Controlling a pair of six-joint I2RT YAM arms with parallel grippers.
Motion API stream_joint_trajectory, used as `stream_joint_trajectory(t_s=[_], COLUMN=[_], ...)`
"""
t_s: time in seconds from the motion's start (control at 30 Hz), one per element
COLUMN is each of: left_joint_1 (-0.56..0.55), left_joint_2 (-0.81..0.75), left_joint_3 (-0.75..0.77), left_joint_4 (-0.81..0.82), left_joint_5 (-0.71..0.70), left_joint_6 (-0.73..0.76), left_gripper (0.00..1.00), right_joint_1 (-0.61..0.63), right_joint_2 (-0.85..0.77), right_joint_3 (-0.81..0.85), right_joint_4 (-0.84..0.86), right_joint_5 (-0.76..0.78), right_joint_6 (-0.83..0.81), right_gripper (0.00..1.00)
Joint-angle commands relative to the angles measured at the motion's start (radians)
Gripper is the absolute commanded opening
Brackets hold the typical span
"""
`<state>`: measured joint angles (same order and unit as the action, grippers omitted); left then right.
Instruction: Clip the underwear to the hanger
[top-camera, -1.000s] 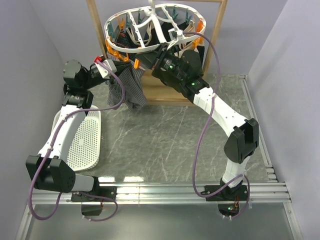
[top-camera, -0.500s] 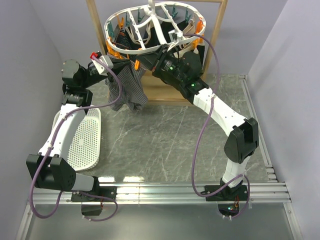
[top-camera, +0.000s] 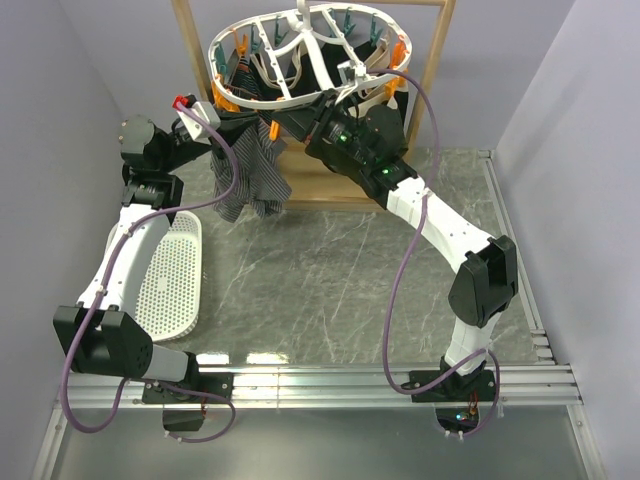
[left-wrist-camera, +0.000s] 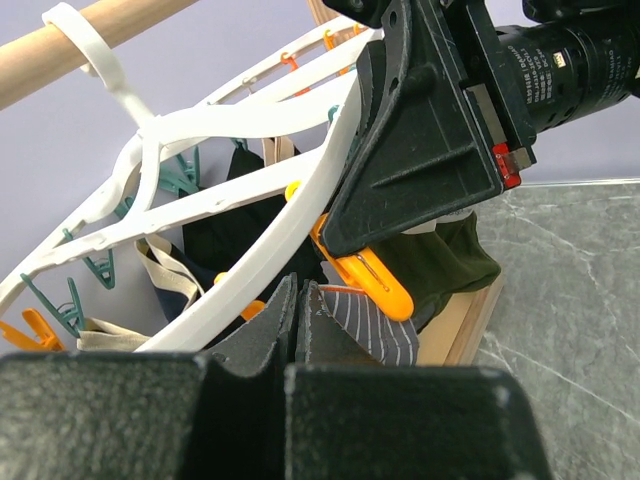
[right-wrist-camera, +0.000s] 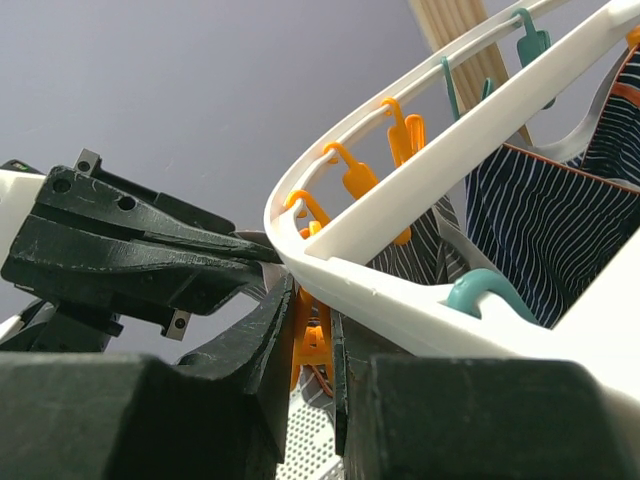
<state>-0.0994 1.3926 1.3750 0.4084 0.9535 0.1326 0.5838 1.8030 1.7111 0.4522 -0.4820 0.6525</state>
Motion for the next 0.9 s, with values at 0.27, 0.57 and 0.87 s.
stream_joint_trajectory(t_s=[0.27, 0.57, 0.87], left_joint_1=[0.003, 0.003, 0.003], left_joint_2=[-0.003, 0.017, 0.032], left_joint_3=[0.045, 0.044, 0.039], left_joint_4=[0.069, 0.125, 0.207], left_joint_5=[0.019, -0.028, -0.074], left_joint_6=[-0.042, -0.175, -0.333], left_gripper=[0.00, 0.00, 0.00], right_joint_1=[0.021, 0.021, 0.021], right_joint_2=[-0.051, -0.042, -0.037], right_joint_3=[-0.047, -0.059, -0.054], right_joint_4=[0.051, 0.102, 0.103], right_joint_5=[-0.124, -0.101, -0.090], right_joint_6=[0.035, 0.145, 0.171], right_gripper=[0.00, 0.00, 0.00])
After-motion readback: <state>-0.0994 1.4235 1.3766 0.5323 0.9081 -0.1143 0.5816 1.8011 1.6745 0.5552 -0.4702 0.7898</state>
